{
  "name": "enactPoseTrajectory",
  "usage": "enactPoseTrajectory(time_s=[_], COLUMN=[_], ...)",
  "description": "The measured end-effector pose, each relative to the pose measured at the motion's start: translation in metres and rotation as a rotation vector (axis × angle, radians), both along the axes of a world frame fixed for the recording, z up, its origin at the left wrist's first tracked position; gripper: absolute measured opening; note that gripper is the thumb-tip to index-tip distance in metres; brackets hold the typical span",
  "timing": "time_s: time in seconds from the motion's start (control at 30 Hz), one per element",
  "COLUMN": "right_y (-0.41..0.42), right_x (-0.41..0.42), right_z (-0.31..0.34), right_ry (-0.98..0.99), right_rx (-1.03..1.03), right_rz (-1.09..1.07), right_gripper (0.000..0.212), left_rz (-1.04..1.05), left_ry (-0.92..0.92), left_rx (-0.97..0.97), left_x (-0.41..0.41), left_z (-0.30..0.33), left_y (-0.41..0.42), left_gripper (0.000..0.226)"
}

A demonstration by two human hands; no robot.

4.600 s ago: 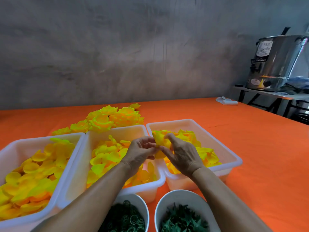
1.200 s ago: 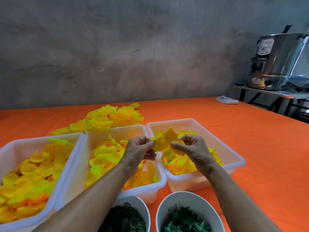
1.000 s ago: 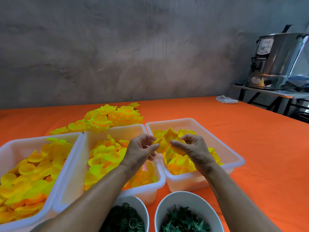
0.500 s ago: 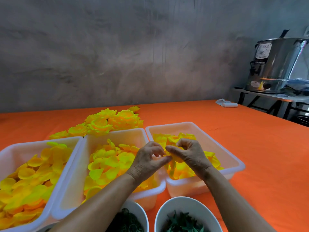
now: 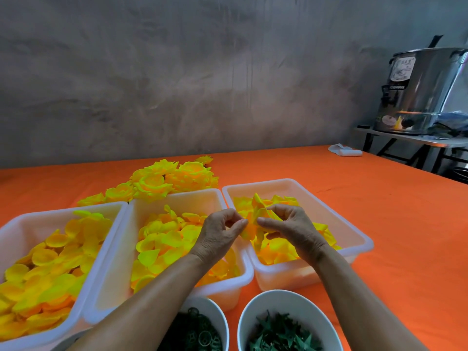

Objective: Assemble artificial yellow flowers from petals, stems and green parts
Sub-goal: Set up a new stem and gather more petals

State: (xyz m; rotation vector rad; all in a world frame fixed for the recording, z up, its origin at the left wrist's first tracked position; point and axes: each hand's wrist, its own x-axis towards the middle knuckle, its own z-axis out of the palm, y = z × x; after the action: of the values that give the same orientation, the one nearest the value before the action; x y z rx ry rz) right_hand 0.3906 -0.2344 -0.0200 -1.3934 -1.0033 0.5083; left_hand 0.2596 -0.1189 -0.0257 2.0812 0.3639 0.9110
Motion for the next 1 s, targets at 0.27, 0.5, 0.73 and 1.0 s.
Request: enactPoseTrajectory(time_s=[0.27, 0.5, 0.73, 1.0], right_y=[-0.001, 0.003, 0.005, -0.002], right_x=[0.0, -0.009, -0.013, -0.008], right_z=[0.0, 0.002, 0.0, 0.007], right_ry=[-0.013, -0.366, -0.449, -0.171], right_rx=[0.063, 0.004, -0.048, -0.071], right_rz=[-0.075, -0.11, -0.085, 0.115], right_gripper=[0.014, 0.043, 0.04, 0.038], left_rz=[-0.016, -0.033, -0.093, -0.071], left_ry=[-0.046, -0.029, -0.012, -0.039], left_rx=[0.049, 0.005, -0.157, -0.324], left_x=[-0.001, 0.001, -0.001, -0.002], left_z=[0.003, 0.003, 0.005, 0.005], left_y=[-0.007, -0.008, -0.007, -0.001], left_gripper=[0.016, 0.02, 0.013, 0.003])
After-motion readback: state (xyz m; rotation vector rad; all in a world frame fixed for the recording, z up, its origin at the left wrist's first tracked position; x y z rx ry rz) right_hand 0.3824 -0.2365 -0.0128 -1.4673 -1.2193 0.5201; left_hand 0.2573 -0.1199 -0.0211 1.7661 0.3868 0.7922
